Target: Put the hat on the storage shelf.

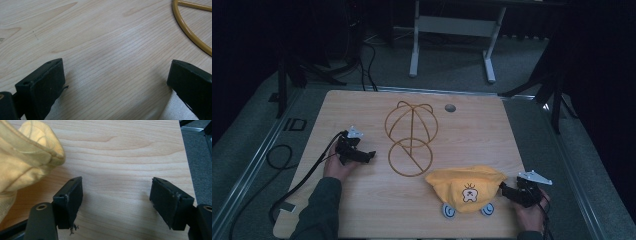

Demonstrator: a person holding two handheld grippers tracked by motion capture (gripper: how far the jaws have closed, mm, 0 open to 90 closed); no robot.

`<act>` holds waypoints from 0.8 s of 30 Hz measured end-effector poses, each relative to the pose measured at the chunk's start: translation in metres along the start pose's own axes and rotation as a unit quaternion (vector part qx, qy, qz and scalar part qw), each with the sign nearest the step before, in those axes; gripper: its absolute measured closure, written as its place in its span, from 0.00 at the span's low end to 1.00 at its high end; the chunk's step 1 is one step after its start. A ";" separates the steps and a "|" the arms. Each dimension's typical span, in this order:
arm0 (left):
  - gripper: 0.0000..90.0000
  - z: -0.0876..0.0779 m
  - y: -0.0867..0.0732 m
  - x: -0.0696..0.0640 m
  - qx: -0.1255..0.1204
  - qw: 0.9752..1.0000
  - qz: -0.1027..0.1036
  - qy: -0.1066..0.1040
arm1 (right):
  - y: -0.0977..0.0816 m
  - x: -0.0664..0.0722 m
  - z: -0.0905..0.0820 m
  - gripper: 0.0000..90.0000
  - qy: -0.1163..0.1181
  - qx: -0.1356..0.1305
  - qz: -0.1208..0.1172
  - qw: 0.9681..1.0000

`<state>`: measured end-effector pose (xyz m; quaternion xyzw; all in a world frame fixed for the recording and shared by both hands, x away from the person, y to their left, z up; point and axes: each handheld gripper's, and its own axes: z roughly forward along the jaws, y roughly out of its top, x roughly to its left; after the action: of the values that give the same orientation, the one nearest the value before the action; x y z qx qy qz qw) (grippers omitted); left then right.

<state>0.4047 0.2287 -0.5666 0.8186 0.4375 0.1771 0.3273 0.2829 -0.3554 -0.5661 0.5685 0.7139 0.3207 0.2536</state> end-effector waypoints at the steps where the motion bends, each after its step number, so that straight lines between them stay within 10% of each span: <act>1: 0.02 0.000 0.000 0.000 0.000 1.000 0.000 0.000 | 0.000 0.000 0.000 0.29 0.000 0.000 0.000 1.000; 7: 0.03 -0.003 -0.002 -0.006 -0.001 1.000 -0.013 0.012 | -0.001 0.001 -0.001 0.31 0.000 -0.001 0.000 1.000; 18: 0.17 -0.011 -0.009 -0.010 -0.014 1.000 -0.016 0.015 | 0.006 0.010 -0.025 0.91 0.029 0.025 -0.060 0.997; 24: 0.17 -0.011 -0.010 -0.010 -0.014 1.000 -0.016 0.015 | 0.008 0.020 -0.046 1.00 0.065 0.021 -0.101 0.993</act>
<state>0.3869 0.2288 -0.5652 0.8039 0.4530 0.1906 0.3349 0.2498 -0.3423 -0.5293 0.4771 0.7891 0.3145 0.2253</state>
